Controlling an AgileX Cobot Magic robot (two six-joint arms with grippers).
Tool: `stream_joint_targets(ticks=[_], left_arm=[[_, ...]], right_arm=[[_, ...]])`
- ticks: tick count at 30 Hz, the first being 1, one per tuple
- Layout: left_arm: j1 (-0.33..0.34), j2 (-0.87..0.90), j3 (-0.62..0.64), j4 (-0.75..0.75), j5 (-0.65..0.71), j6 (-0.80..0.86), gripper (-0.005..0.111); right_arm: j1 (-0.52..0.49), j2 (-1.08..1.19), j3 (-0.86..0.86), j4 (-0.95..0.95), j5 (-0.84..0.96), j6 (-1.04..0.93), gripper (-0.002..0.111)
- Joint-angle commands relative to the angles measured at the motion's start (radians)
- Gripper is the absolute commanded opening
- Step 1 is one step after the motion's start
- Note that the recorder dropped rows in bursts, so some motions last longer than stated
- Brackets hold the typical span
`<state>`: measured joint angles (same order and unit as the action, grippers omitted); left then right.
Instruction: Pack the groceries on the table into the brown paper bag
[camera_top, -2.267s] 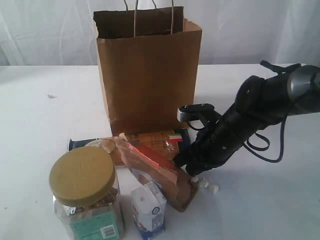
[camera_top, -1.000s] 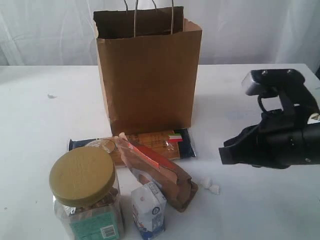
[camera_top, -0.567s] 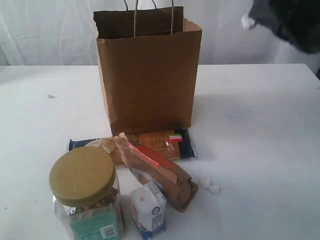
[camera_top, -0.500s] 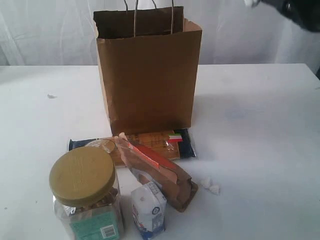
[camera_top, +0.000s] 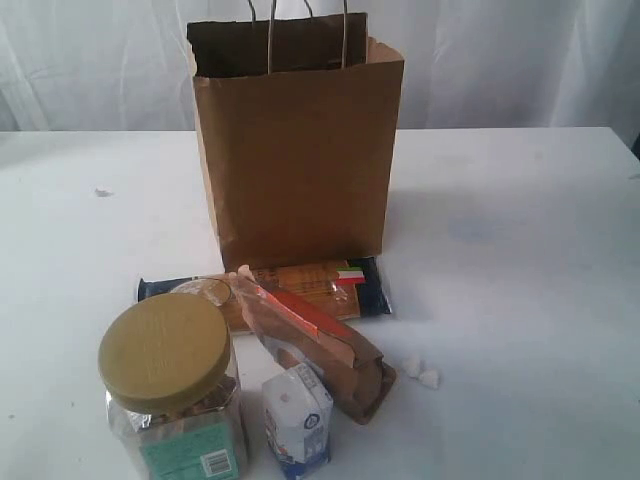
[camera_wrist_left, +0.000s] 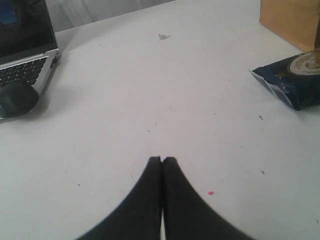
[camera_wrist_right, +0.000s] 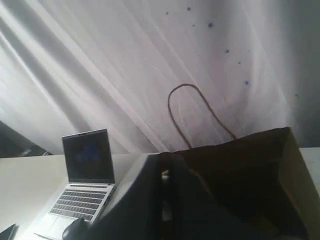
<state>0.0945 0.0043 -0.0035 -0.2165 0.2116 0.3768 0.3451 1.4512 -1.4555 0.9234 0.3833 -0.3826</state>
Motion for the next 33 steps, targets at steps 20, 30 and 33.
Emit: stream_joint_targets(ticks=[20,30,33], left_arm=[[0.002,-0.004,0.003,-0.003,-0.002,-0.002,0.000],[0.002,-0.004,0.003,-0.003,-0.002,-0.002,0.000],[0.002,-0.004,0.003,-0.003,-0.002,-0.002,0.000]], right_arm=[[-0.015,0.275,-0.038,-0.023,-0.150,-0.092,0.005],[-0.015,0.275,-0.038,-0.023,-0.093,-0.166,0.020],[-0.015,0.273,-0.038,-0.023,-0.095,-0.166,0.020]])
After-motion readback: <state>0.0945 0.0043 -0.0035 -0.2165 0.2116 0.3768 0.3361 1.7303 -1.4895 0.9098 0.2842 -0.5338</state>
